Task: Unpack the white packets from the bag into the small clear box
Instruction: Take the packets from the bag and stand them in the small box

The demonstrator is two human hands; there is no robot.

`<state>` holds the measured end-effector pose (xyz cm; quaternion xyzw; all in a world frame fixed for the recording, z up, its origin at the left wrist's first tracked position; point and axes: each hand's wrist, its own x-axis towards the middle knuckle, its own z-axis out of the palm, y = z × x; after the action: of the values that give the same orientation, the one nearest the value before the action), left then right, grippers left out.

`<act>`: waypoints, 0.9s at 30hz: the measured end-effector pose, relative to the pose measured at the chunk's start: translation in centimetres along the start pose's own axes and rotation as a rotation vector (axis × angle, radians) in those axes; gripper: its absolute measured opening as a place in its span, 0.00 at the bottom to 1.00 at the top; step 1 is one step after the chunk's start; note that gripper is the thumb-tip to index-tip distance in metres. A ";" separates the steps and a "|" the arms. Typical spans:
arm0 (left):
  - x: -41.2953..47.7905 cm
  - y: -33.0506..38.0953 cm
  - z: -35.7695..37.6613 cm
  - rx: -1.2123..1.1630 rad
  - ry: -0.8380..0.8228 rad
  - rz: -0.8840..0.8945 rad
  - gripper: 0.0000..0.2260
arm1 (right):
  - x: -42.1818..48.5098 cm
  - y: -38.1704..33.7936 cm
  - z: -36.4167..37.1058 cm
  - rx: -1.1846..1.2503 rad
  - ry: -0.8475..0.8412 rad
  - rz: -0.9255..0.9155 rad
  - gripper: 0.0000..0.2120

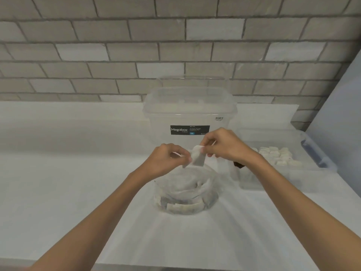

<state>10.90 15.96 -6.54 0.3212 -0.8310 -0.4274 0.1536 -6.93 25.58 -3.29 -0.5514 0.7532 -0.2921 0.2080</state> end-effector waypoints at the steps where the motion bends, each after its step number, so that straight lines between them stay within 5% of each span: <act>1: 0.2 0.3 0.6 -0.002 -0.022 0.008 0.04 | -0.2 -0.3 -0.4 -0.044 0.002 -0.028 0.05; 17: 4.1 7.2 2.8 -0.158 0.026 0.244 0.06 | -2.3 -1.3 -8.6 -0.161 0.172 -0.191 0.04; 24: 7.7 11.1 4.8 -0.126 0.081 0.315 0.02 | -4.4 2.2 -14.3 -0.219 0.302 -0.131 0.03; 27: 9.2 12.9 6.9 -0.114 0.083 0.345 0.07 | -5.2 4.6 -16.3 -0.272 0.319 -0.076 0.04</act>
<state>-4.82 19.56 -0.31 0.1820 -0.8413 -0.4274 0.2766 -18.98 35.00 5.65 -0.5491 0.7878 -0.2791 -0.0012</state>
